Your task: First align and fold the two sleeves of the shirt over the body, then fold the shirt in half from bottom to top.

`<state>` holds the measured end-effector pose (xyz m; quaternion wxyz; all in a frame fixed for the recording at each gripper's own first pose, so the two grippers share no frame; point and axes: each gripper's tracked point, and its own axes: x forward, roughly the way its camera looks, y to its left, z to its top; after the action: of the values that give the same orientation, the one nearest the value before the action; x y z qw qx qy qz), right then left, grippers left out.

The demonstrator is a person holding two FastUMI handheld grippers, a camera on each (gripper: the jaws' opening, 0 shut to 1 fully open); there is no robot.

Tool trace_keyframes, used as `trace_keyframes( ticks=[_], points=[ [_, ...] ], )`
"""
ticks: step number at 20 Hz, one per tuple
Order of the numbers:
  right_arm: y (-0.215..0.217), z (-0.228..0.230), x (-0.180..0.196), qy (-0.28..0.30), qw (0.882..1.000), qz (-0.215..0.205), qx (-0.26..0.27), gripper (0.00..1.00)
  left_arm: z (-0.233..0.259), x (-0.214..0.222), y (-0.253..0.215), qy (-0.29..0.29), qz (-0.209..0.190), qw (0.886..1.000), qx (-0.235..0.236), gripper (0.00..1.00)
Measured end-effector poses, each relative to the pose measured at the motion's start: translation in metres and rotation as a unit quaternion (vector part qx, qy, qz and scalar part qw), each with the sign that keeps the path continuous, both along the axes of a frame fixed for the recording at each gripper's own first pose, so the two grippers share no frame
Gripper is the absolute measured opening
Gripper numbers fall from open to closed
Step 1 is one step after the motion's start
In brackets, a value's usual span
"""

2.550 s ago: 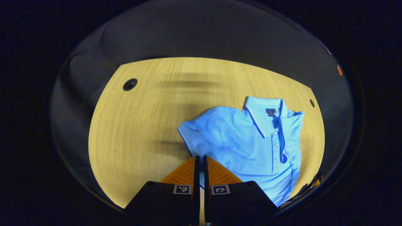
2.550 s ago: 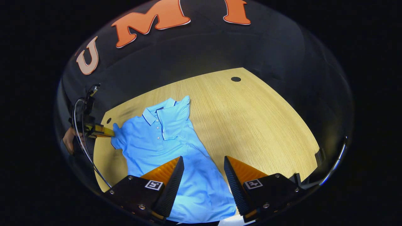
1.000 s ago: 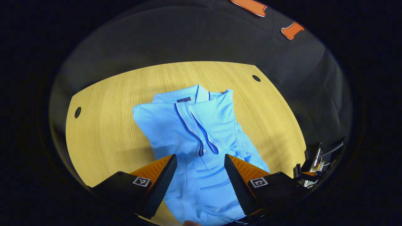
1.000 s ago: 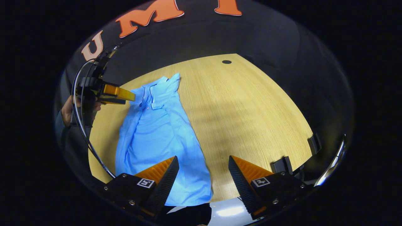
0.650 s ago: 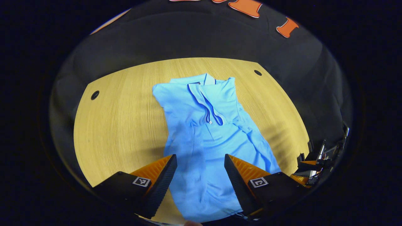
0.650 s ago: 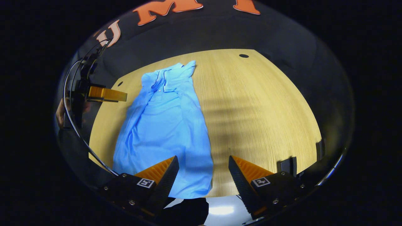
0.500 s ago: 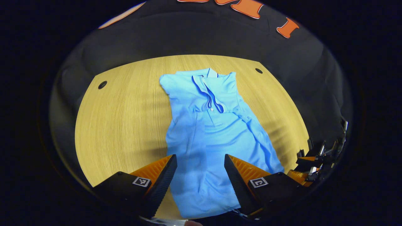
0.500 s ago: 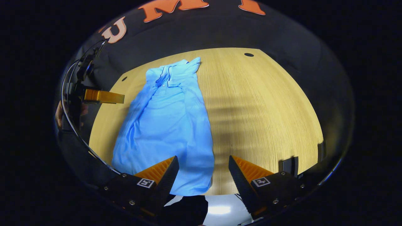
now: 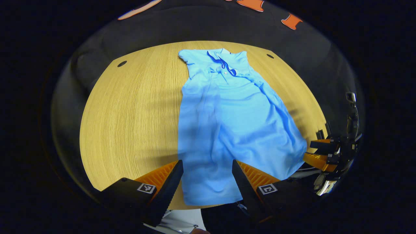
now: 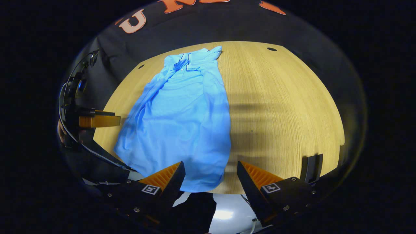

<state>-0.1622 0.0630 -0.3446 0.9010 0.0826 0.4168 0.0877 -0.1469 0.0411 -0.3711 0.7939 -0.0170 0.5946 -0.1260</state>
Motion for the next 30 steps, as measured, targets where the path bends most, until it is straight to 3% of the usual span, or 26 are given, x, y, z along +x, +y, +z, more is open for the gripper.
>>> trace_keyframes(
  ticks=[5, 10, 12, 13, 14, 15, 16, 17, 18, 20, 22, 25, 30],
  points=[
    [0.014, -0.015, -0.005, 0.003, 1.000, 0.024, -0.001, 0.97, -0.020, -0.033, 0.000, 0.034, 0.034, 0.999, -0.006, 0.99],
    [0.014, -0.029, -0.008, 0.015, 1.000, 0.017, -0.015, 0.91, -0.039, -0.054, 0.009, 0.046, 0.028, 0.998, 0.015, 1.00],
    [0.015, -0.030, -0.012, 0.022, 1.000, 0.001, -0.008, 0.80, -0.047, -0.068, 0.011, 0.059, 0.021, 0.998, 0.027, 0.99],
    [0.017, -0.032, -0.013, 0.023, 1.000, -0.005, -0.006, 0.63, -0.044, -0.064, 0.009, 0.040, 0.014, 0.999, 0.030, 0.99],
    [0.016, -0.032, -0.015, 0.027, 1.000, -0.011, -0.007, 0.54, -0.047, -0.067, 0.008, 0.039, 0.008, 0.998, 0.041, 0.96],
    [0.015, -0.035, -0.015, 0.030, 0.999, -0.019, -0.008, 0.40, -0.048, -0.070, 0.006, 0.033, -0.009, 0.998, 0.054, 1.00],
    [0.010, -0.037, -0.017, 0.035, 0.999, -0.036, -0.007, 0.34, -0.046, -0.071, 0.000, 0.025, -0.021, 0.998, 0.052, 1.00],
    [0.010, -0.037, -0.019, 0.050, 0.997, -0.053, 0.008, 0.19, -0.047, -0.073, -0.003, 0.027, -0.024, 0.998, 0.053, 0.99],
    [0.013, -0.039, -0.023, 0.065, 0.995, -0.067, 0.034, 0.12, -0.046, -0.074, -0.006, 0.026, -0.021, 0.998, 0.050, 0.96],
    [0.016, -0.041, -0.029, 0.091, 0.988, -0.091, 0.079, 0.08, -0.048, -0.073, -0.009, 0.030, -0.015, 0.998, 0.044, 0.54],
    [0.019, -0.040, -0.034, 0.097, 0.985, -0.095, 0.105, 0.05, -0.047, -0.071, -0.010, 0.043, 0.016, 0.999, 0.029, 0.13],
    [0.019, -0.026, -0.028, 0.075, 0.986, -0.092, 0.117, 0.03, -0.040, -0.068, -0.019, 0.052, 0.043, 0.998, -0.018, 0.09],
    [0.018, 0.018, 0.002, 0.019, 0.986, -0.080, 0.145, 0.03, -0.003, -0.032, -0.023, -0.003, 0.041, 0.998, -0.043, 0.09]
  ],
)
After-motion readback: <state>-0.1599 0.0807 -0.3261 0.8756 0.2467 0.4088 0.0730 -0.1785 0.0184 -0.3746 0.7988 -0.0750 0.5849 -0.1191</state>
